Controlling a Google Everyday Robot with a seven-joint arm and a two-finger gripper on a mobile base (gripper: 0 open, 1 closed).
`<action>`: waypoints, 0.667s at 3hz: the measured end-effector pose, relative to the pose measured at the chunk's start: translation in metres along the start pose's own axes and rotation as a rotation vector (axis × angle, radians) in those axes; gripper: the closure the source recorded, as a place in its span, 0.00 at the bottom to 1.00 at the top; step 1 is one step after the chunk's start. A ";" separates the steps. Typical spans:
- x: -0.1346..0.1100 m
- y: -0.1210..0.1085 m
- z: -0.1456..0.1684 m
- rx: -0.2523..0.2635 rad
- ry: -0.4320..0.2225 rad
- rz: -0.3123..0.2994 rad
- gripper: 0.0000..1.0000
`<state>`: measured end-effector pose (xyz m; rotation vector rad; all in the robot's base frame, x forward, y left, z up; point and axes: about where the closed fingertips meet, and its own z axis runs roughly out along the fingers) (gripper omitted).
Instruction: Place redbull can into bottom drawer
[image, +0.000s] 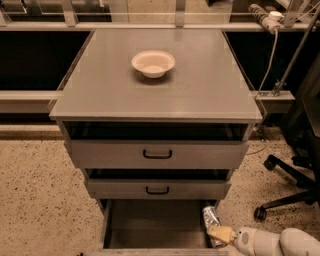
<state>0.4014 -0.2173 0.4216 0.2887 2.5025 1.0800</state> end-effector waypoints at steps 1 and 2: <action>-0.007 -0.021 0.043 -0.016 0.017 0.008 1.00; -0.008 -0.043 0.081 0.011 0.025 0.001 1.00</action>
Offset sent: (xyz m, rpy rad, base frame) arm 0.0664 0.0247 -0.1286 -0.0609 0.0245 0.0004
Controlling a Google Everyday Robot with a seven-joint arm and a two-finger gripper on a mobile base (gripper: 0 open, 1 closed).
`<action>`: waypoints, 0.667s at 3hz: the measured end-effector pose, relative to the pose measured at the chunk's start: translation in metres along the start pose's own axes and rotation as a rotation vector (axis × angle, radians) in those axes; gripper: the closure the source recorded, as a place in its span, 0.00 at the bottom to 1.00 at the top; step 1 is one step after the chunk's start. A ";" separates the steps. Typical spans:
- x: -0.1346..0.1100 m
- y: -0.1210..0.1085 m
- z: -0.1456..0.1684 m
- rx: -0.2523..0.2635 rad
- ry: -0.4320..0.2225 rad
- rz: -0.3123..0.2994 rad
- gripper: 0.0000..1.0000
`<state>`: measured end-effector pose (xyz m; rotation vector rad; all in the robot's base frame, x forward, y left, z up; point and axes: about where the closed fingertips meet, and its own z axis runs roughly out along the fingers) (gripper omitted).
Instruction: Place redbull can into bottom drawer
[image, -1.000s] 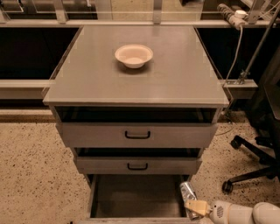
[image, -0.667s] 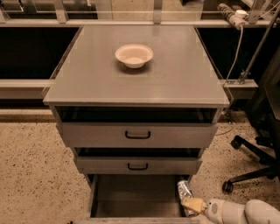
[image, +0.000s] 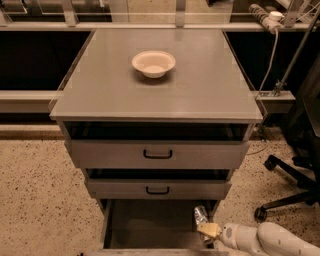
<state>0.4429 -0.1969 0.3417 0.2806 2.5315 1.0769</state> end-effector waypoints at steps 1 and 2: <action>0.000 -0.001 0.004 0.001 0.001 0.002 1.00; 0.001 -0.004 0.006 0.010 -0.006 0.010 1.00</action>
Offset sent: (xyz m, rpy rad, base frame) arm 0.0022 -0.0036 -0.0114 -0.0165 0.0085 -0.0367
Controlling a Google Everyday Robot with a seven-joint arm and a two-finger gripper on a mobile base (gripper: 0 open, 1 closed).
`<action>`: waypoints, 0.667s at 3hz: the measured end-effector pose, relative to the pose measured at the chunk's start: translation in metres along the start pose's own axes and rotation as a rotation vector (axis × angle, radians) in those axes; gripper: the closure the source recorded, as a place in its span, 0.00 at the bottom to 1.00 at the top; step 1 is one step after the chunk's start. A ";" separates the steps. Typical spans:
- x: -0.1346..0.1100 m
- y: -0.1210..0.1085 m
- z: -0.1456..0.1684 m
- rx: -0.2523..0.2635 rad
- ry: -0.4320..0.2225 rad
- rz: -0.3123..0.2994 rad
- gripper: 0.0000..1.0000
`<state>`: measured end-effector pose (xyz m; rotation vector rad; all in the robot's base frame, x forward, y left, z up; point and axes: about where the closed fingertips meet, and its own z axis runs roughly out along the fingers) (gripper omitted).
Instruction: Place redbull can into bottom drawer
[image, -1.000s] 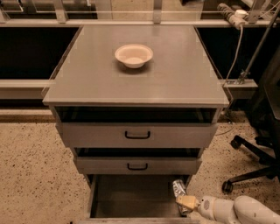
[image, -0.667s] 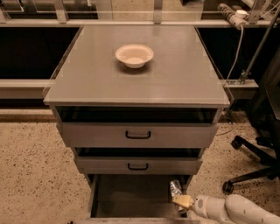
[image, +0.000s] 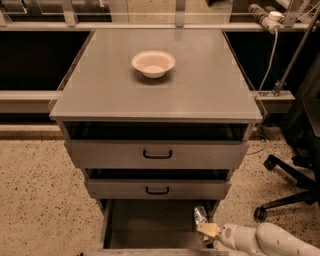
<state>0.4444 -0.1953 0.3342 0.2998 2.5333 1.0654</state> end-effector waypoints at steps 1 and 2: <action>-0.001 -0.021 0.033 0.020 0.028 0.019 1.00; -0.001 -0.037 0.080 0.016 0.071 0.033 1.00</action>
Offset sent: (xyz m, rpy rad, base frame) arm 0.0598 0.0443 -0.1291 0.0143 0.1176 0.0476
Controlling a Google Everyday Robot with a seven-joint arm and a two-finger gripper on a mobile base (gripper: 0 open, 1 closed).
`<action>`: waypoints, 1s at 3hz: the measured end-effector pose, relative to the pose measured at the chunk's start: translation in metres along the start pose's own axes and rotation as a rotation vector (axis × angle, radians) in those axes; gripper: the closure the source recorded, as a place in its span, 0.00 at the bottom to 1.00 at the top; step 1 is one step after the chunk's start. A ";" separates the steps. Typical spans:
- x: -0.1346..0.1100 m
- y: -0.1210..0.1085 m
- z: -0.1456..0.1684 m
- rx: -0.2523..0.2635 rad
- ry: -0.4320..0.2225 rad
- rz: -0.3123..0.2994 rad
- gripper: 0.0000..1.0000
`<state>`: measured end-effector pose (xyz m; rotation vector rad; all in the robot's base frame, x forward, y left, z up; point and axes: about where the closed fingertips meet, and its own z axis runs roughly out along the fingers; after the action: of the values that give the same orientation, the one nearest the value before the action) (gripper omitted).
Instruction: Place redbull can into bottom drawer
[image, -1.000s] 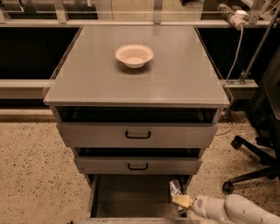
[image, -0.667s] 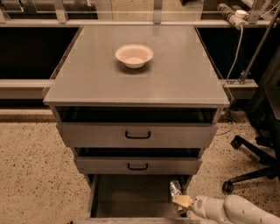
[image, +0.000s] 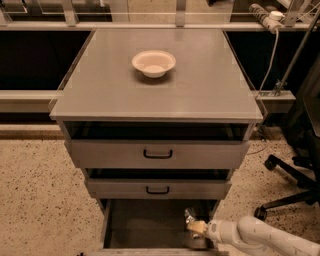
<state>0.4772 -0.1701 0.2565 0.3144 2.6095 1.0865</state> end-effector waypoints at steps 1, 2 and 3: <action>-0.004 -0.010 0.046 0.012 0.031 0.009 1.00; -0.005 -0.020 0.085 0.035 0.043 0.025 1.00; -0.005 -0.020 0.089 0.034 0.046 0.024 0.81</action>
Offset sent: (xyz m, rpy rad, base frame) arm 0.0513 0.0577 -0.1112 -0.0437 0.0854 -0.0070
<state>0.5112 -0.1272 0.1834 0.3326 2.6738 1.0707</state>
